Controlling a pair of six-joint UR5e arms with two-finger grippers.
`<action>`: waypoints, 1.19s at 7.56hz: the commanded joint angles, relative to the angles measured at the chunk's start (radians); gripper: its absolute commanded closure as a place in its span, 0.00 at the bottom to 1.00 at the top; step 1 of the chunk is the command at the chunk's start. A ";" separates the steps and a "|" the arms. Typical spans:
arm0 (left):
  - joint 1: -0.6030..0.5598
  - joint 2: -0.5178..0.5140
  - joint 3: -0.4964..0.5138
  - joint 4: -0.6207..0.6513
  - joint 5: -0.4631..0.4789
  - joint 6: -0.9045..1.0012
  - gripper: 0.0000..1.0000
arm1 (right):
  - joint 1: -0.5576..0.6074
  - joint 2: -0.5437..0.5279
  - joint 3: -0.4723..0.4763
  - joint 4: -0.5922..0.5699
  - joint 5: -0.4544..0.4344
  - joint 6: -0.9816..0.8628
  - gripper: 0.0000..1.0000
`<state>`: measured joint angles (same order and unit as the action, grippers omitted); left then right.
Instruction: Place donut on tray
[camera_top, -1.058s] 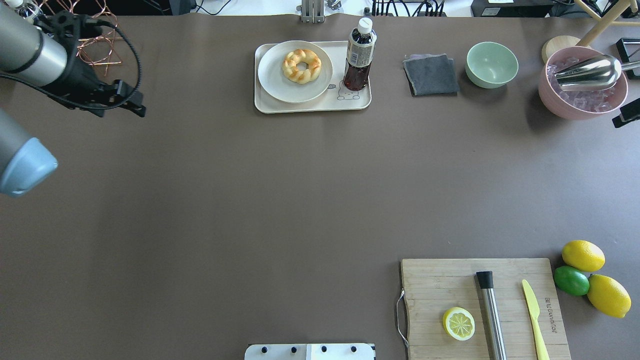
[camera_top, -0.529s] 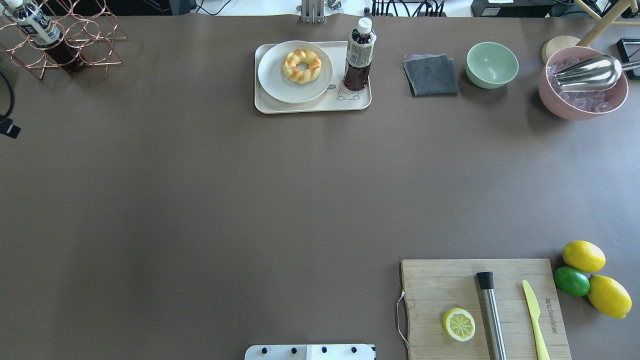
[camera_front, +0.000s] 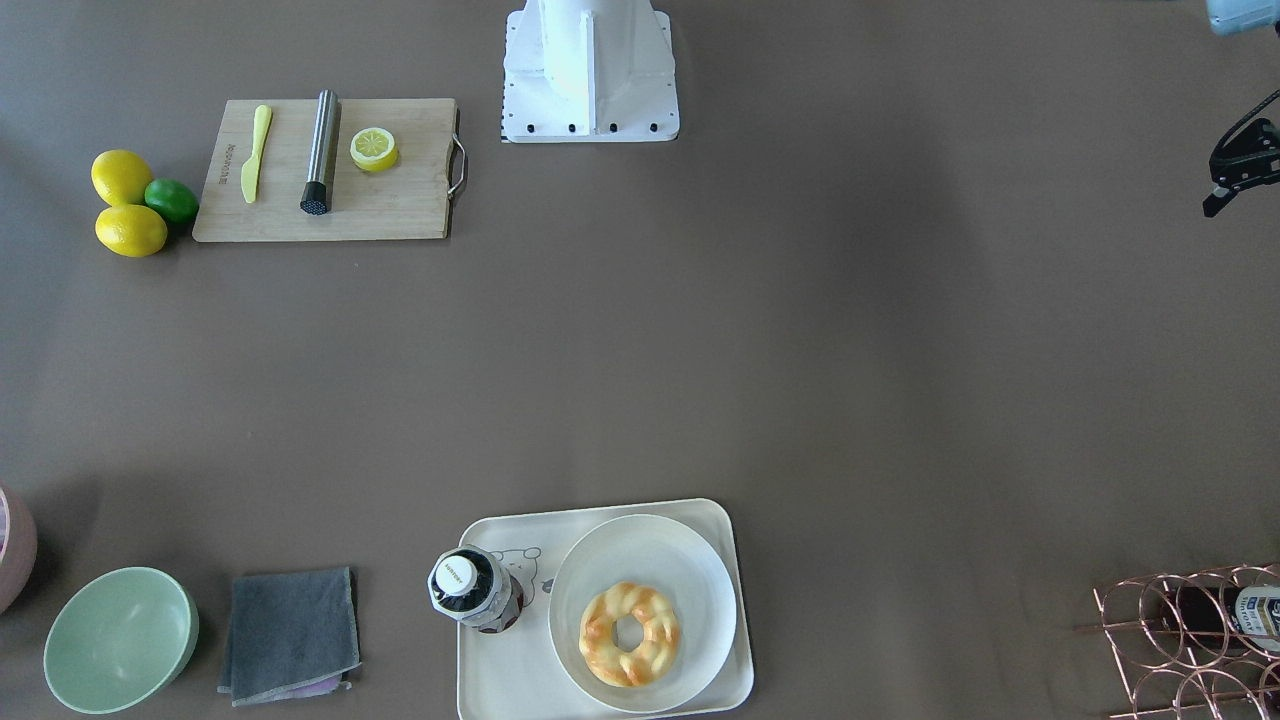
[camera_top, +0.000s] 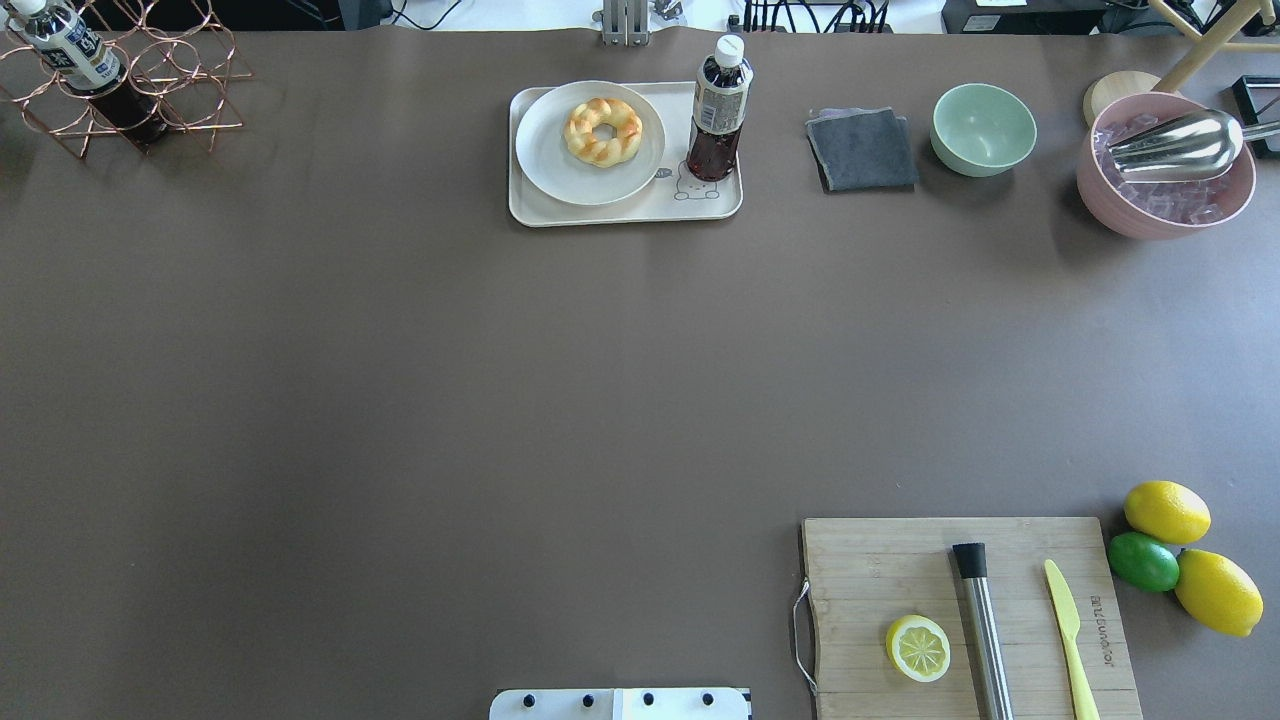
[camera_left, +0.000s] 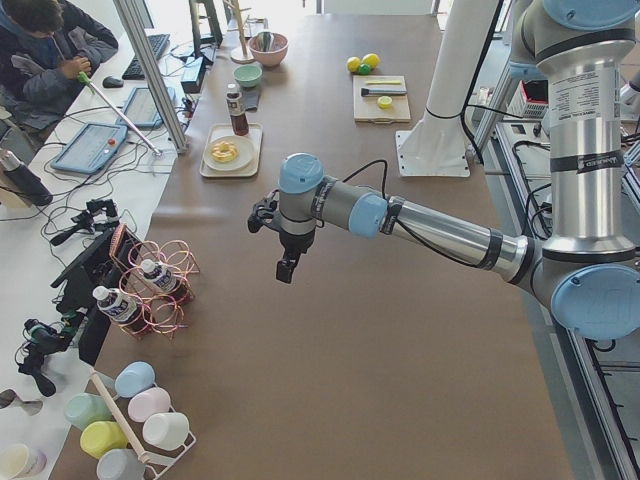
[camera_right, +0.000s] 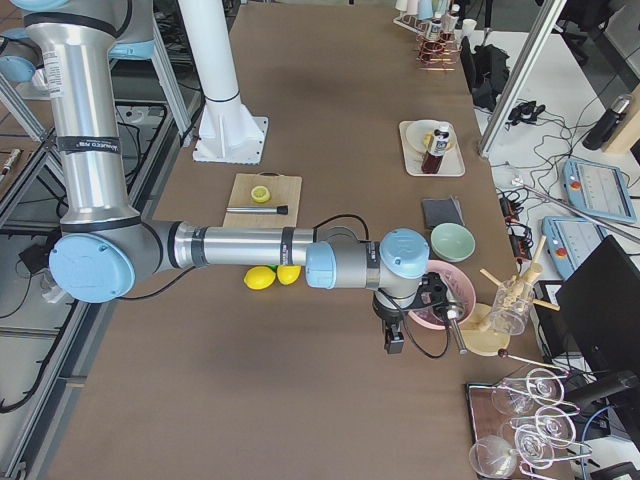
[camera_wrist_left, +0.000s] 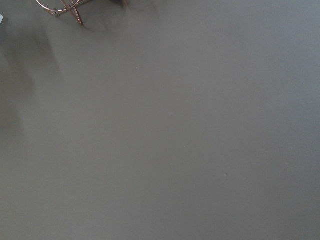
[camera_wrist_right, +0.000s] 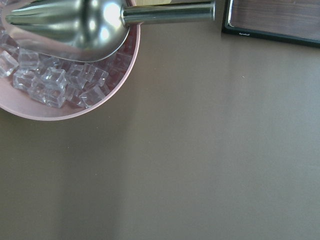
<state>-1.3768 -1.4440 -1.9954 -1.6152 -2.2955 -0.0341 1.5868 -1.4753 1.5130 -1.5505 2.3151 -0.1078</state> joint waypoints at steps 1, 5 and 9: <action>-0.014 0.014 0.006 0.001 -0.007 0.010 0.03 | 0.030 0.018 0.001 -0.045 -0.032 -0.024 0.00; -0.042 0.043 -0.016 -0.029 -0.021 -0.001 0.03 | 0.050 0.010 0.004 -0.045 -0.022 -0.029 0.00; -0.048 0.045 -0.020 -0.035 -0.030 0.006 0.03 | 0.070 -0.006 0.015 -0.053 0.024 -0.029 0.00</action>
<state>-1.4231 -1.4028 -2.0048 -1.6495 -2.3207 -0.0300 1.6460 -1.4733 1.5262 -1.6005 2.3144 -0.1351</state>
